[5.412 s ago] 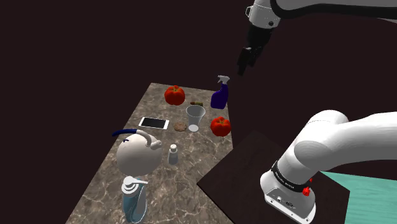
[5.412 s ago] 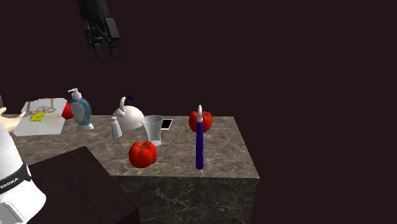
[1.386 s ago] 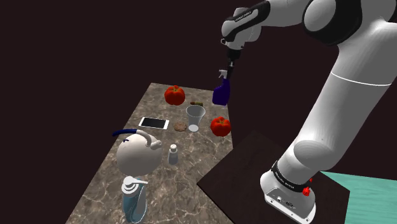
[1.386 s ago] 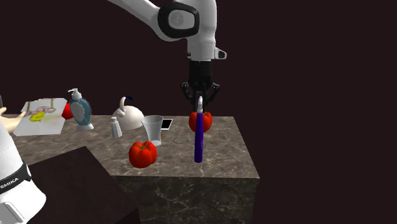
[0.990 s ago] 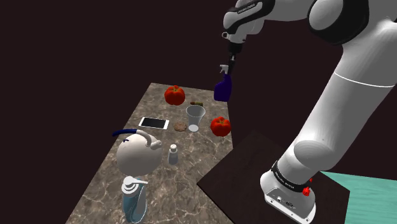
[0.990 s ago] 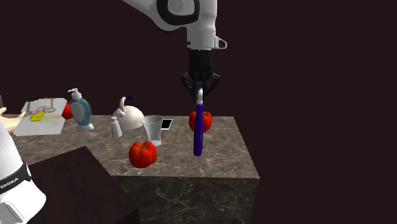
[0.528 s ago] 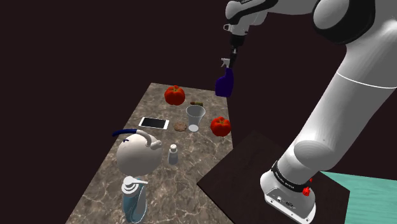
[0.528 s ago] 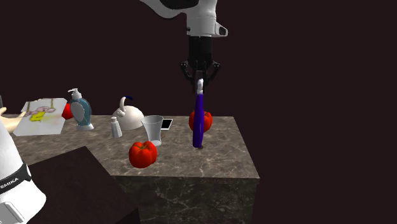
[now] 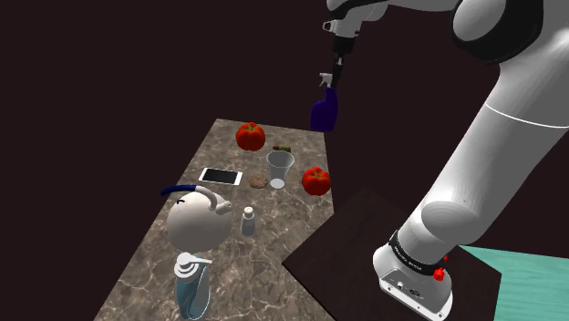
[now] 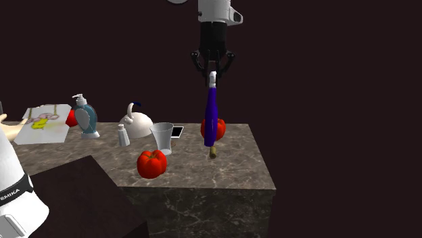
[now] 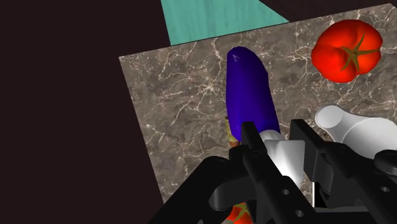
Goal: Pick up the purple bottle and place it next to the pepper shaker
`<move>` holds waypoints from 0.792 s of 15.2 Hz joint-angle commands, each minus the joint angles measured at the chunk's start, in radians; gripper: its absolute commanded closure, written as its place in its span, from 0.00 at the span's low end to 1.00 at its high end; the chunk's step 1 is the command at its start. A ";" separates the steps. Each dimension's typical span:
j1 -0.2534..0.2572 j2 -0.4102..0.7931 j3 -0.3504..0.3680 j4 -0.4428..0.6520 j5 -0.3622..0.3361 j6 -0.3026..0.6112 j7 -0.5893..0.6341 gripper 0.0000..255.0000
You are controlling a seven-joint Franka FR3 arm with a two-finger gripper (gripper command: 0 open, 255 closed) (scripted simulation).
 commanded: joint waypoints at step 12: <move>-0.004 0.010 -0.003 0.189 0.004 -0.180 -0.002 1.00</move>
